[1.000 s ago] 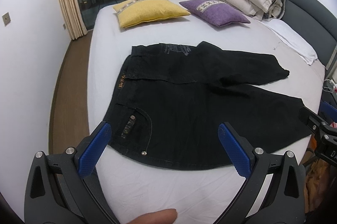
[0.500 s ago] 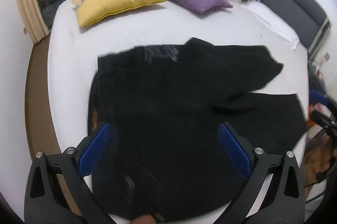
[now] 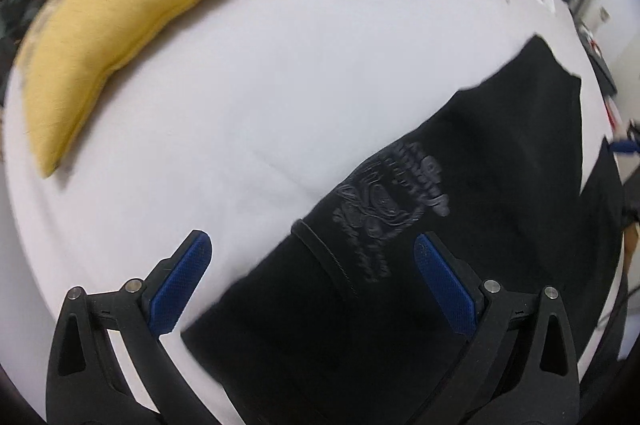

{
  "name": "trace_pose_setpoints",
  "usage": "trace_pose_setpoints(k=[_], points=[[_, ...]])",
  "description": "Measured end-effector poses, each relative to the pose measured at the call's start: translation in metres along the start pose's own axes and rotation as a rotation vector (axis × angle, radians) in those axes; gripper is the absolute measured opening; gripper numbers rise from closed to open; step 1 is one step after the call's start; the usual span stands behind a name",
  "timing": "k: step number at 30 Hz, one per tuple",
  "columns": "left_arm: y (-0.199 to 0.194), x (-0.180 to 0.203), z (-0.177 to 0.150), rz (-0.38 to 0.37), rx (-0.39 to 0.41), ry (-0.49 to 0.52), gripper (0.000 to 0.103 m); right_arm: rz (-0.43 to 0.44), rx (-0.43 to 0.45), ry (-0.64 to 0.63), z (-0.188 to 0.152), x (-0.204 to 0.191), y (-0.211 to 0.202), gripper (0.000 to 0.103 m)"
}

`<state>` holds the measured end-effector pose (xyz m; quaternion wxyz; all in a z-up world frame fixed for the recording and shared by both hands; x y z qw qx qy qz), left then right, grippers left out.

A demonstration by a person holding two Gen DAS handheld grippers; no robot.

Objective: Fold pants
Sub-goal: 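Grasp the jeans waistband with the left gripper while the right gripper grasps the other waistband end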

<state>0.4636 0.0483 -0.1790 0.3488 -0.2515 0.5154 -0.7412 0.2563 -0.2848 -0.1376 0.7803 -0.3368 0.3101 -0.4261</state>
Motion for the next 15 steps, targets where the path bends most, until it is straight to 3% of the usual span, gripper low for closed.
trace_pose_setpoints(k=[4,6,10,11,12,15], points=[[0.029,-0.007,0.002,-0.042,-0.083,0.074,0.099,0.029,-0.019,-0.019,0.005,0.008,0.017,0.072],[0.042,-0.012,0.002,-0.053,-0.12,0.076,0.081,0.031,-0.033,-0.026,0.004,0.008,0.024,0.072],[0.053,-0.018,0.002,-0.11,-0.123,0.046,0.056,0.044,-0.052,-0.042,0.006,0.007,0.034,0.07],[0.053,-0.017,0.002,-0.128,-0.12,0.042,0.035,0.049,-0.054,-0.049,0.008,0.007,0.036,0.069],[0.052,-0.016,0.002,-0.12,-0.115,0.045,0.023,0.055,-0.056,-0.056,0.01,0.006,0.037,0.067],[0.045,-0.008,-0.003,-0.082,-0.088,0.075,0.009,0.065,-0.058,-0.085,0.024,0.004,0.041,0.067]])
Point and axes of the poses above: each gripper's, at about its wrist camera, not at the fingertips, and y roughly the way its jaws point, x to its right, z to its top, the point moved 4 cm from there along y, roughly the way its jaws point, and after that the axes turned 6 degrees about y, right-handed, at the moved point
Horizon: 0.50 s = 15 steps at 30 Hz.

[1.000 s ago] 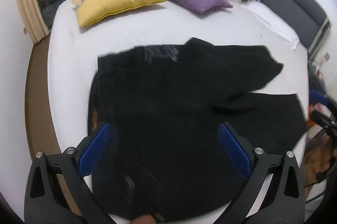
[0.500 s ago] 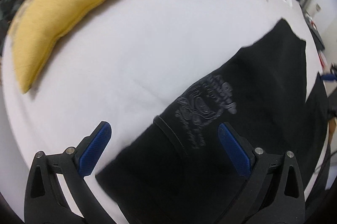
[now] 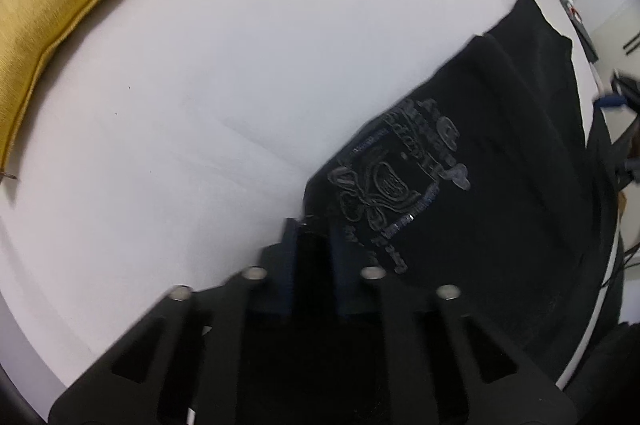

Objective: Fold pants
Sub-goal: 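Grasp the jeans waistband with the left gripper while the right gripper grasps the other waistband end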

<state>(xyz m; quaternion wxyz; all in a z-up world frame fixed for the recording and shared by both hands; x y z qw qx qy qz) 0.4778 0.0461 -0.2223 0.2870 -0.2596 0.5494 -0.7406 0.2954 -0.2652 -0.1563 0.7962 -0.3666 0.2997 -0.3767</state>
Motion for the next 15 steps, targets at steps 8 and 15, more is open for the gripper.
trace_pose_setpoints(k=[8,15], points=[[-0.047,0.038,-0.032,0.1,0.188,0.033,0.007,0.019,-0.034,-0.087,0.076,0.011,0.033,0.066],[-0.077,0.06,-0.048,0.21,0.284,0.094,0.007,-0.026,-0.181,-0.148,0.107,0.032,0.098,0.058]])
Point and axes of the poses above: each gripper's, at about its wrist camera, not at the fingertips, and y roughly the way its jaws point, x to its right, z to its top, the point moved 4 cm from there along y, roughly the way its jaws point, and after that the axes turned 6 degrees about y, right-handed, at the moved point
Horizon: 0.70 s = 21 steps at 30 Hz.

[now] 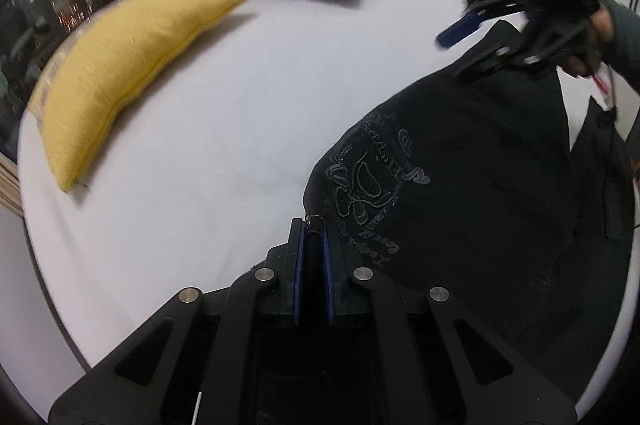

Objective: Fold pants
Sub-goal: 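Grasp the jeans waistband with the left gripper while the right gripper grasps the other waistband end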

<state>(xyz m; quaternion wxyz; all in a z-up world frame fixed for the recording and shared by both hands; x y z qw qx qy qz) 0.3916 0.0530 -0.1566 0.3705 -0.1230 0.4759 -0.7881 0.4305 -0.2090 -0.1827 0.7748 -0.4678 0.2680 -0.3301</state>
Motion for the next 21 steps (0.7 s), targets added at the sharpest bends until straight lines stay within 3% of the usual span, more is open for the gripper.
trace_pose_setpoints(k=[4,8,14,17,19,21], points=[[-0.012,0.01,0.0,0.068,0.05,0.069,0.007,0.019,-0.093,-0.042,-0.001,0.007,0.025,0.058],[-0.025,0.026,-0.003,0.144,0.099,0.166,0.007,0.019,-0.088,-0.108,0.0,0.007,0.028,0.058],[-0.06,0.053,-0.029,0.158,0.158,0.193,0.007,0.005,-0.119,-0.182,0.004,0.003,0.038,0.058],[-0.066,0.058,-0.035,0.146,0.161,0.191,0.007,0.016,-0.145,-0.197,0.007,-0.002,0.045,0.04],[-0.066,0.061,-0.037,0.146,0.153,0.19,0.007,0.026,-0.137,-0.202,0.01,-0.005,0.044,0.02],[-0.064,0.056,-0.037,0.147,0.151,0.183,0.007,0.027,-0.129,-0.201,0.01,-0.007,0.042,0.01]])
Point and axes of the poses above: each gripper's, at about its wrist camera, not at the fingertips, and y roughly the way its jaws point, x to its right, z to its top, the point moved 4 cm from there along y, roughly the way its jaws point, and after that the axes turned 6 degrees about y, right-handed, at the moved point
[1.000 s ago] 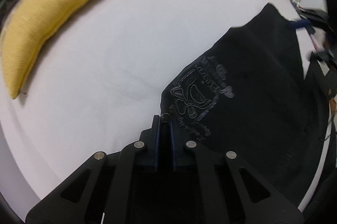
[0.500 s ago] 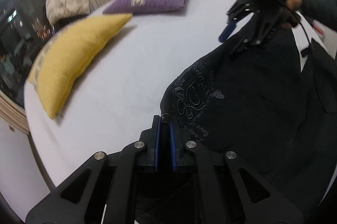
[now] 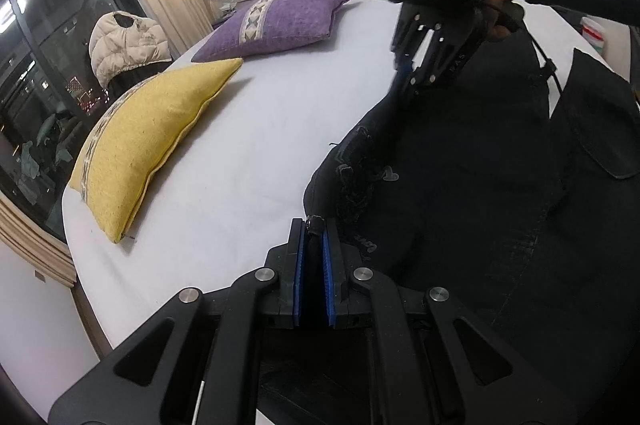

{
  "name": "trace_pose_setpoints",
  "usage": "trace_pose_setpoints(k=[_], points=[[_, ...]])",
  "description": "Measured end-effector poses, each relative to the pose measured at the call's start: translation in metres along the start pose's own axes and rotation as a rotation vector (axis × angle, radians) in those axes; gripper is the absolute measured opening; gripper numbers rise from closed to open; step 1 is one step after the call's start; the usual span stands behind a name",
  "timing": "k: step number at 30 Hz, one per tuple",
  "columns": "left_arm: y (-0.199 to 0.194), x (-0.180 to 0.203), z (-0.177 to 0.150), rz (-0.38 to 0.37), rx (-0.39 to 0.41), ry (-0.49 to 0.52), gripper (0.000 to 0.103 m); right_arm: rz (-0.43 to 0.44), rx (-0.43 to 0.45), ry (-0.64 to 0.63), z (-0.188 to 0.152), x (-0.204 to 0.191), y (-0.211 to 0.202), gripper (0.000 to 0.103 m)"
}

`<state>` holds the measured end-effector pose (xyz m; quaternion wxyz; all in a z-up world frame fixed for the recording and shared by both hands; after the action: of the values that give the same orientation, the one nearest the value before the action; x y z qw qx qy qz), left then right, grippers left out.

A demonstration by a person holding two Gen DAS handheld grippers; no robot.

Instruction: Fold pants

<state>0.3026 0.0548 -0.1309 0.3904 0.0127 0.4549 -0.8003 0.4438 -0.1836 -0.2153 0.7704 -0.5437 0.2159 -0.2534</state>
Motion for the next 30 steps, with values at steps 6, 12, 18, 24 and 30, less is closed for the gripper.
trace_pose_setpoints(k=[6,12,18,24,30], points=[[0.004,-0.006,0.005,0.012,-0.006,-0.023,0.007,-0.041,0.045,0.045,-0.003,-0.001,-0.012,0.004],[-0.003,-0.005,0.008,0.023,0.003,-0.03,0.007,-0.119,0.107,0.085,-0.011,-0.018,-0.024,0.003],[-0.017,0.006,0.007,0.02,0.019,-0.055,0.007,-0.207,0.171,0.134,-0.021,-0.058,-0.036,0.003],[-0.04,0.027,0.001,-0.008,0.039,-0.072,0.007,-0.186,0.275,0.233,-0.041,-0.1,-0.046,0.003],[-0.065,0.073,-0.025,-0.069,0.028,-0.042,0.007,-0.201,0.327,0.283,-0.068,-0.146,-0.061,0.004]])
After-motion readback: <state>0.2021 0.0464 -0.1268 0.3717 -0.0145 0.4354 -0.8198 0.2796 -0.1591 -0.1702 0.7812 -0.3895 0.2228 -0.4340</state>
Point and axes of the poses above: each gripper's, at about its wrist camera, not at the fingertips, and y roughly the way its jaws point, x to its right, z to its top, the point moved 4 cm from there along y, roughly the way its jaws point, and after that the axes turned 6 degrees about y, right-handed, at the moved point
